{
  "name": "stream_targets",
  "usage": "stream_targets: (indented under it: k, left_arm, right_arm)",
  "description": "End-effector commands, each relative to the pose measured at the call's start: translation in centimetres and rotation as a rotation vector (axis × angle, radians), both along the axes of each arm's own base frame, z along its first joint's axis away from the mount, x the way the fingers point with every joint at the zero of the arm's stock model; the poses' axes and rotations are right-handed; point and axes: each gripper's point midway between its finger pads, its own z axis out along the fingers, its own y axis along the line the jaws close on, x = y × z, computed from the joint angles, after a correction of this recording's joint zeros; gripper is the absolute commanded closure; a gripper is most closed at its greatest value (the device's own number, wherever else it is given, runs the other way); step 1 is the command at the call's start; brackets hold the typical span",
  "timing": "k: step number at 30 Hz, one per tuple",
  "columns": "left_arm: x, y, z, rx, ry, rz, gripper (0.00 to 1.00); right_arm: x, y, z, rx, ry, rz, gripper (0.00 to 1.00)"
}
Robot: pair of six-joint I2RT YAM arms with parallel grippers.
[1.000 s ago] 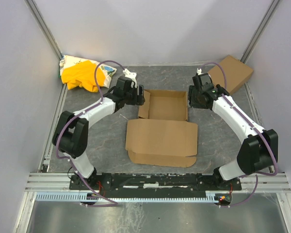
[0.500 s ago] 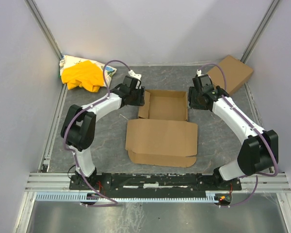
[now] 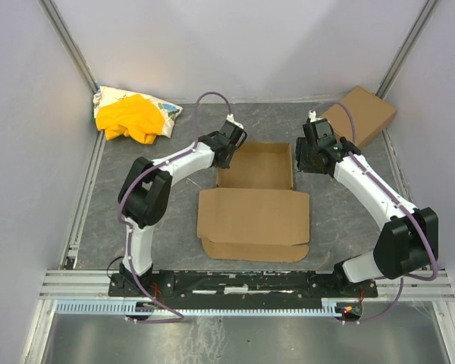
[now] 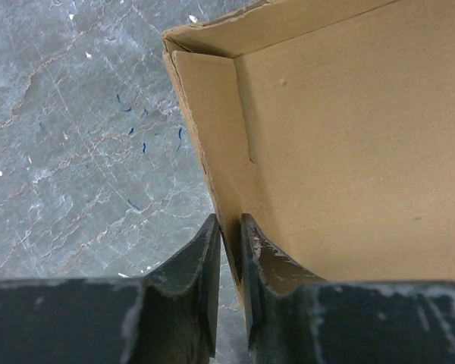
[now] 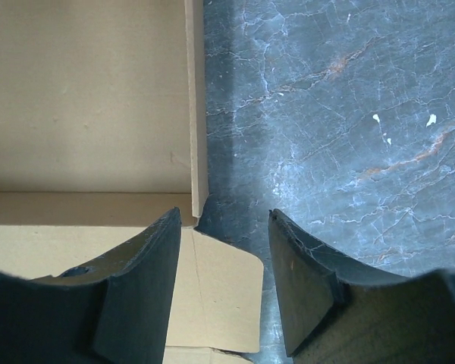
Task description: Fold the paper box
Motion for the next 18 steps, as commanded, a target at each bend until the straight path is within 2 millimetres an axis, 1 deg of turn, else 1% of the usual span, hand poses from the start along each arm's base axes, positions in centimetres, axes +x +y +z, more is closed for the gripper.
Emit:
stream_targets:
  k: [1,3,4,7,9,12,13,15,17,18]
  left_arm:
    - [0.1,1.6,0.4,0.137,-0.002,-0.006,0.81]
    - [-0.2,2.0,0.1,0.203,0.008,-0.005,0.85]
    - [-0.1,2.5,0.3,0.257,-0.005,0.007,0.87]
    - [-0.2,4.0,1.5,0.489,-0.062,0.036,0.88]
    - [-0.4,4.1,2.1,0.593,-0.09,0.028,0.88]
    - [-0.6,3.6,2.2,0.592,-0.096,0.021,0.87]
    - [-0.6,3.4,2.2,0.575,-0.095,0.022,0.85]
    - [-0.6,3.0,1.9,0.541,-0.09,0.022,0.76]
    - [-0.6,2.6,1.5,0.489,-0.083,0.029,0.59]
    - [-0.4,2.5,1.5,0.463,-0.084,0.036,0.53]
  right_arm:
    - [0.6,0.2,1.3,0.012,-0.063,0.013,0.43]
    - [0.6,0.2,1.2,0.014,-0.062,0.014,0.43]
    - [0.6,0.2,1.2,0.012,-0.062,0.016,0.43]
    - [0.6,0.1,1.1,0.008,-0.059,0.015,0.43]
    - [0.6,0.2,1.0,0.01,-0.06,0.015,0.43]
    - [0.6,0.3,0.7,0.015,-0.055,0.017,0.43]
    - [0.7,0.3,0.7,0.018,-0.055,0.016,0.43]
    - [0.6,0.4,0.6,0.018,-0.053,0.017,0.43]
    - [0.6,0.3,0.6,0.018,-0.053,0.018,0.43]
    - [0.6,0.3,0.6,0.016,-0.055,0.017,0.43]
